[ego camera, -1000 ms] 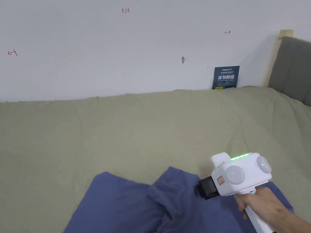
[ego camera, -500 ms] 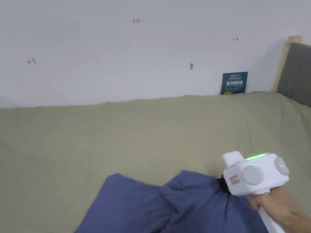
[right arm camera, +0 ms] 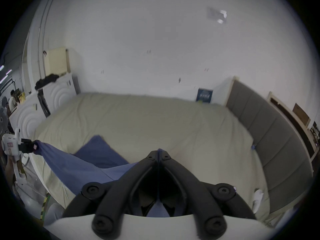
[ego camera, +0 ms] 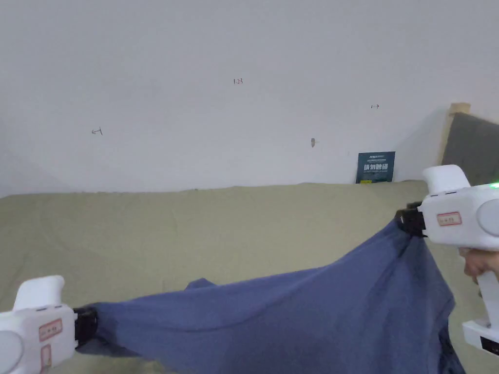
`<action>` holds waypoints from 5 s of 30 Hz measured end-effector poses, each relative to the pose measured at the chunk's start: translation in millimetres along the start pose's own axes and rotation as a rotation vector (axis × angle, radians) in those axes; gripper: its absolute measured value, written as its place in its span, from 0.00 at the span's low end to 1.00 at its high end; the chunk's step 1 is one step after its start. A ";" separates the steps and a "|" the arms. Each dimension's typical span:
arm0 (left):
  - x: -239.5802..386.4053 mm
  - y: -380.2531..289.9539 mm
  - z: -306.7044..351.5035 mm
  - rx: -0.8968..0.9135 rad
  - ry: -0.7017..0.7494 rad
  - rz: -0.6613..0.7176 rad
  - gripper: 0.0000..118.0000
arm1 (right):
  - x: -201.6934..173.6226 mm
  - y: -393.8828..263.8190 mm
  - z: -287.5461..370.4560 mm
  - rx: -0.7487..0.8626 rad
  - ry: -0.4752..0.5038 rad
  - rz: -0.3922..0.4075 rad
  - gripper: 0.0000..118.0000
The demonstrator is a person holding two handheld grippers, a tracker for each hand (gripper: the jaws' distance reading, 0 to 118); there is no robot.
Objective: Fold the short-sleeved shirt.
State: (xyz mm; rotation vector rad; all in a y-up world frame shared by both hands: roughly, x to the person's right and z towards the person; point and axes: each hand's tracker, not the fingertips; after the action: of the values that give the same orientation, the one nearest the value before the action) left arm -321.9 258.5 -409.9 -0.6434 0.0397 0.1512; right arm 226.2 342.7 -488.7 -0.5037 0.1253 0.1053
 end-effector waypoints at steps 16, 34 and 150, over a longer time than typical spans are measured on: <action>63.3 210.3 124.6 0.311 0.059 -0.030 0.00 | 34.0 135.8 156.9 0.263 -0.158 0.016 0.01; 62.2 237.8 100.2 0.307 0.167 -0.072 0.00 | 21.2 175.4 95.3 0.272 -0.147 -0.042 0.01; -41.4 -178.3 42.2 -0.113 0.079 0.024 0.00 | -52.9 -291.1 93.2 -0.173 -0.001 -0.073 0.00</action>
State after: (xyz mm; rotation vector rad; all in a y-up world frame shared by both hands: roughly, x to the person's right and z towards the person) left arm -336.0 137.8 -266.7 -0.7616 0.1153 0.1517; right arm 221.0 130.9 -262.1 -0.6802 0.0968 0.0450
